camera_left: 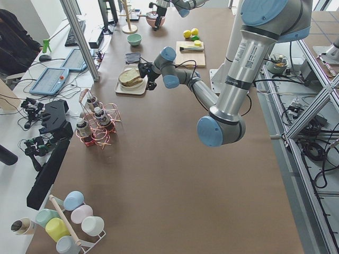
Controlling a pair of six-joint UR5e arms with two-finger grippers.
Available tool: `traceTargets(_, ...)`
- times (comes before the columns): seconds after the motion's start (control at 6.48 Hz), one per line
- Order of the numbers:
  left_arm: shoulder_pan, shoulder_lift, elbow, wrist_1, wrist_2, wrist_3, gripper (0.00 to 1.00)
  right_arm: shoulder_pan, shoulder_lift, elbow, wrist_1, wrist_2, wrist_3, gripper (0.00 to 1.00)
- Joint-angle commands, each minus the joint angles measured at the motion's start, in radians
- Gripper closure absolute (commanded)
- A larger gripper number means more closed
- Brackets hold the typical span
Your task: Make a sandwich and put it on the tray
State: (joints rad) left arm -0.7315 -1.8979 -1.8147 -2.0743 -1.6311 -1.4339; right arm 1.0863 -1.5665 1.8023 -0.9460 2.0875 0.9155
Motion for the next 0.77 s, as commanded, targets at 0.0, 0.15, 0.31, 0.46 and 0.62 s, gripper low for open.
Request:
traceTargets(0.0, -0.171, 0.138, -0.047, 0.013, -0.151, 0.317, 0.03, 0.175, -0.081, -0.008, -0.208, 0.008, -0.441, 0.0)
traceTargets(0.15, -0.359, 0.204, -0.044, 0.02, -0.347, 0.524, 0.03, 0.272, -0.07, -0.008, -0.364, 0.011, -0.683, 0.0)
traceTargets(0.31, -0.532, 0.258, -0.028, 0.063, -0.503, 0.766, 0.03, 0.365, -0.029, -0.011, -0.546, 0.011, -0.904, 0.0)
traceTargets(0.46, -0.681, 0.247, -0.028, 0.271, -0.65, 1.044, 0.03, 0.418, -0.014, -0.012, -0.635, 0.016, -0.997, 0.0)
traceTargets(0.62, -0.777, 0.255, -0.031, 0.389, -0.677, 1.233, 0.03, 0.443, -0.02, -0.023, -0.642, 0.126, -1.0, 0.0)
